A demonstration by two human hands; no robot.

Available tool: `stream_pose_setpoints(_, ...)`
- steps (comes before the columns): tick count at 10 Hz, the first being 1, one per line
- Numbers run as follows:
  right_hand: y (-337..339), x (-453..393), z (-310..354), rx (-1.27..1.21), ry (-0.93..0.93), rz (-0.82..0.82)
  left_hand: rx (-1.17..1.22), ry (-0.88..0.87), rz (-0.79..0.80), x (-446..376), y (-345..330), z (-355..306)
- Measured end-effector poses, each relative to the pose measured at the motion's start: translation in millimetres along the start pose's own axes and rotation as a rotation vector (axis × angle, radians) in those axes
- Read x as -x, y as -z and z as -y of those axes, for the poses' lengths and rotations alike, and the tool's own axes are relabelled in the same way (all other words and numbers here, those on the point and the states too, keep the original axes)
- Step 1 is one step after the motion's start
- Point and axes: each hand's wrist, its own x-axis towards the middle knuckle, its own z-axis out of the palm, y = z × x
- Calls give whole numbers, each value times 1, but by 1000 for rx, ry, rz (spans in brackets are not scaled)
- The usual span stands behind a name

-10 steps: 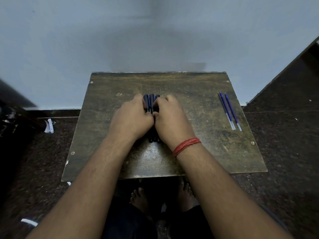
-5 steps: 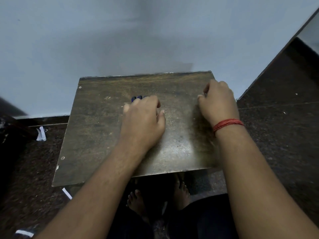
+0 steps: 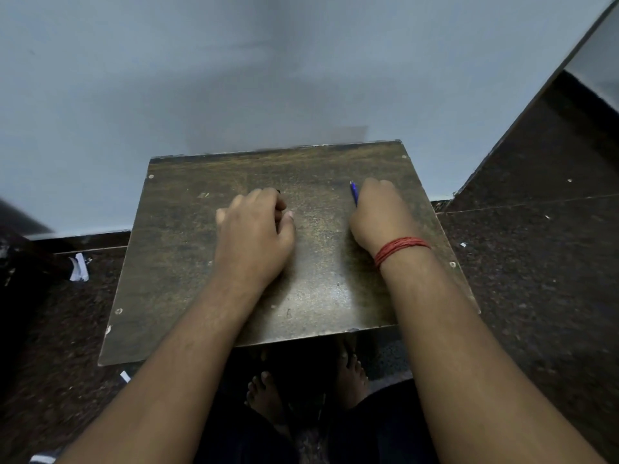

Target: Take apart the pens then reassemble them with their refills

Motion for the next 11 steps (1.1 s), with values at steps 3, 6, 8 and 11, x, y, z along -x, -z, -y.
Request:
stream_pose_setpoints(3, -5, 0, 6, -31, 83, 26, 58, 53, -11, -3, -1, 7)
stream_pose_setpoints(6, -2, -5, -1, -51, 43, 44, 82, 64, -12, -3, -2, 8)
stream_pose_setpoints(8, -2, -5, 1, -16, 36, 58, 89, 61, -15, -3, -2, 8)
stream_pose_setpoints(11, 5, -1, 3, -34, 59, 9, 75, 55, -18, -3, -1, 7)
